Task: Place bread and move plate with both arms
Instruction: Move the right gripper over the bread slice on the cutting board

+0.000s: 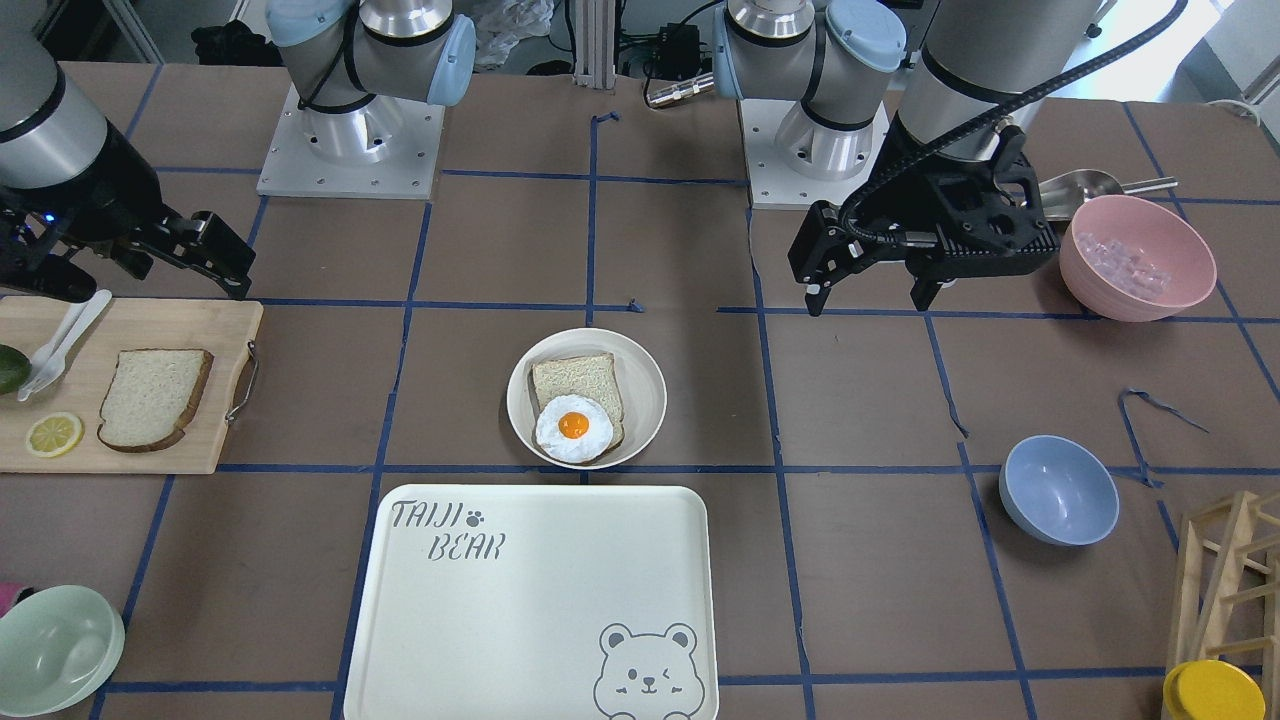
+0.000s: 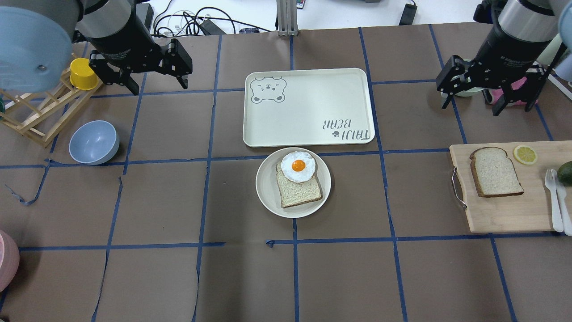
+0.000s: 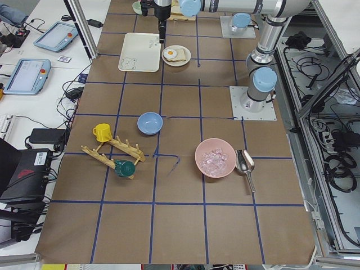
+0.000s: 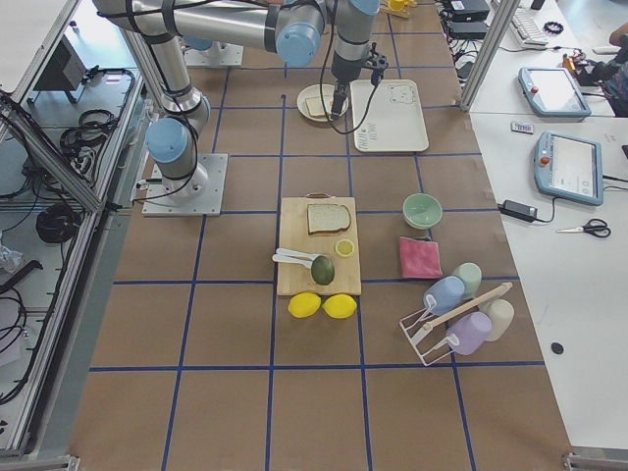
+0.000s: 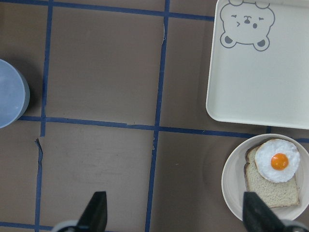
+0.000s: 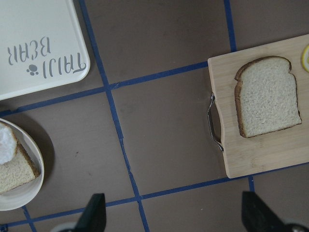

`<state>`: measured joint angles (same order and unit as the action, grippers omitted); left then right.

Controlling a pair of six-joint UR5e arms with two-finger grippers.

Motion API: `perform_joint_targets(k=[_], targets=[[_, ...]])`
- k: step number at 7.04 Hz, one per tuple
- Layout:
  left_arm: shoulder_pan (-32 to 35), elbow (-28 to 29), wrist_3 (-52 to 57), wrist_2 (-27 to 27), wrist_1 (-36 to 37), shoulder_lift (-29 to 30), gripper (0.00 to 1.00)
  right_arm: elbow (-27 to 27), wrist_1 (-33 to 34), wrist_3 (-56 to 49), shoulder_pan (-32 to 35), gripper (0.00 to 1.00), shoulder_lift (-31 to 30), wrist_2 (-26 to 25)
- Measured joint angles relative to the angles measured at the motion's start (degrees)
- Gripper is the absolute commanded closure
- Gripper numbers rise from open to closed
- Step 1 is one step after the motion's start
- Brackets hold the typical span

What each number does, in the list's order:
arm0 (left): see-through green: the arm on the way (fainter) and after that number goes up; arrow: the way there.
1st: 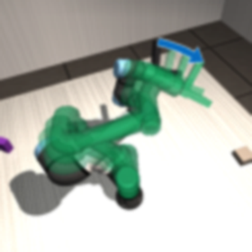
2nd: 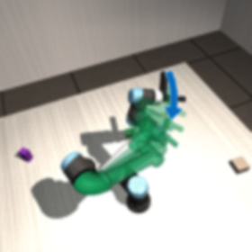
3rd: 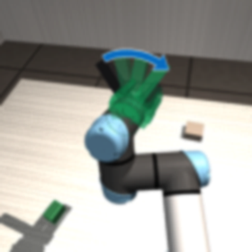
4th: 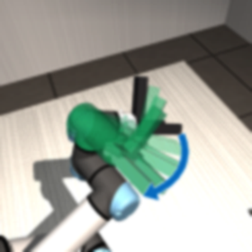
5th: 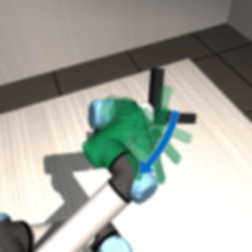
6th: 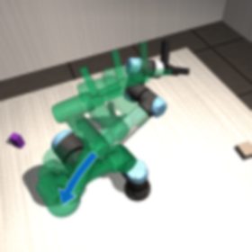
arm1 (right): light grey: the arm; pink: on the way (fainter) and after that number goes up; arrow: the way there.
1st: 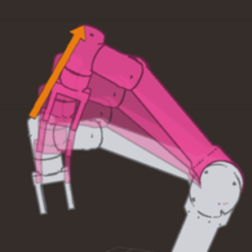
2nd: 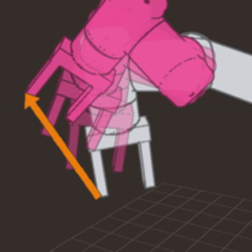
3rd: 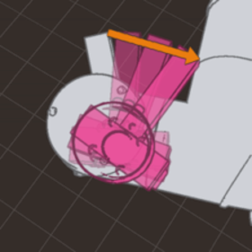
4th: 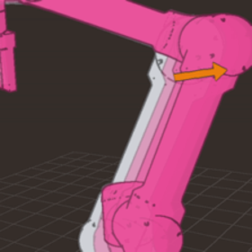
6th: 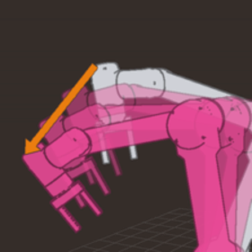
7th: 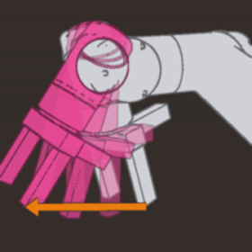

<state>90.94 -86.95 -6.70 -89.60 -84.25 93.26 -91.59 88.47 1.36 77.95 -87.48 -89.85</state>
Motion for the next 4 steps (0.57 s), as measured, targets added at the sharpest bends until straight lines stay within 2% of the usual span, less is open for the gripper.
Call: perform_joint_targets(k=[4], targets=[[0.1, -0.3, 0.1, 0.0, 0.0, -0.1, 0.0, -5.3, 11.3, -1.3, -5.5, 0.0, 6.2, -0.2]])
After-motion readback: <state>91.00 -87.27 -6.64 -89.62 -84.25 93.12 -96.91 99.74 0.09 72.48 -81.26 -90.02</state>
